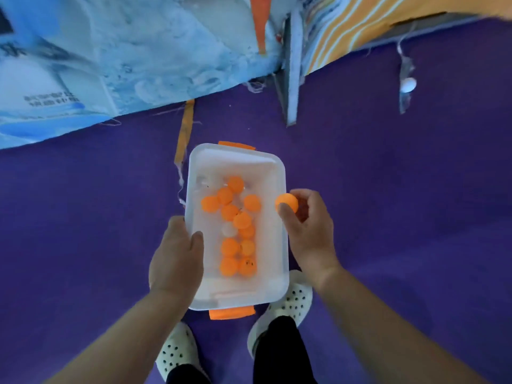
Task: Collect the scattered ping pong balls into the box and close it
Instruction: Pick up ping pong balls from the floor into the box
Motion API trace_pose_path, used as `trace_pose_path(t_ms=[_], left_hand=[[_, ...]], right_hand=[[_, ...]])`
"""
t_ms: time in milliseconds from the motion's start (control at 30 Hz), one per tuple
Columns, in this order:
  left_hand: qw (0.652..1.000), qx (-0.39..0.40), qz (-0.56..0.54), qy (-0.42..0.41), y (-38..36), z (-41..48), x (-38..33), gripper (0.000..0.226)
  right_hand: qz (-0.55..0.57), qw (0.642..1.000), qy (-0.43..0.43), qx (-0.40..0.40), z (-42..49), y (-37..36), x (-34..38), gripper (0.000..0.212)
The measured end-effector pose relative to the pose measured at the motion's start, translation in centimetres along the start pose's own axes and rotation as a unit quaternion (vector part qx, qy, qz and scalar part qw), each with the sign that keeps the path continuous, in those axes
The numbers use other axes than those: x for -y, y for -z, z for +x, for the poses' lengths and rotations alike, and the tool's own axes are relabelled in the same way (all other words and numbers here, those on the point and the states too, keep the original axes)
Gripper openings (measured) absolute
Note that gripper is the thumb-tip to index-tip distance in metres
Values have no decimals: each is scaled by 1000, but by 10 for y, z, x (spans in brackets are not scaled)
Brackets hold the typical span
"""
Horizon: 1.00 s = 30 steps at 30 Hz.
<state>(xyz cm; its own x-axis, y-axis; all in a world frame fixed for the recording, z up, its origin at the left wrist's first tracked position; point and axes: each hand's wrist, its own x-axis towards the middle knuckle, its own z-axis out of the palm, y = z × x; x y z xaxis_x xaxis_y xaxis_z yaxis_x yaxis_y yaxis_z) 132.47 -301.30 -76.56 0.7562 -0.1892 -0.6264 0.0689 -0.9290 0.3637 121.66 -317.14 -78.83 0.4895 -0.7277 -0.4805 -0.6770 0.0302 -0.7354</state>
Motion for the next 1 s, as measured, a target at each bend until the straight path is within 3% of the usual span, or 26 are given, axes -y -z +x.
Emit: trace_pose_path(t_ms=[67, 133, 233, 400, 567, 733, 833, 1000], left_hand=[[999, 14, 30, -26, -2, -9, -40, 6], [996, 22, 64, -53, -2, -19, -81, 8], [984, 32, 132, -116, -4, -37, -142, 15], [982, 36, 128, -137, -22, -60, -233, 14], [974, 56, 128, -177, -55, -70, -297, 14], [962, 94, 152, -205, -90, -63, -346, 14], [951, 138, 191, -200, -116, -44, -372, 15], [908, 237, 283, -198, -166, 7, -431, 17]], right_hand=[[-11, 999, 32, -17, -5, 31, 10, 31], [-42, 993, 61, -92, -2, 66, 12, 45], [-18, 984, -41, -170, 8, 118, 11, 46], [19, 975, -177, -136, 22, 197, 9, 53], [-6, 967, -247, -65, 35, 261, 3, 30], [-1, 949, -304, -78, 54, 303, -16, 18], [3, 929, -354, -106, 75, 314, -32, 21], [26, 910, -382, -161, 126, 329, -64, 19]])
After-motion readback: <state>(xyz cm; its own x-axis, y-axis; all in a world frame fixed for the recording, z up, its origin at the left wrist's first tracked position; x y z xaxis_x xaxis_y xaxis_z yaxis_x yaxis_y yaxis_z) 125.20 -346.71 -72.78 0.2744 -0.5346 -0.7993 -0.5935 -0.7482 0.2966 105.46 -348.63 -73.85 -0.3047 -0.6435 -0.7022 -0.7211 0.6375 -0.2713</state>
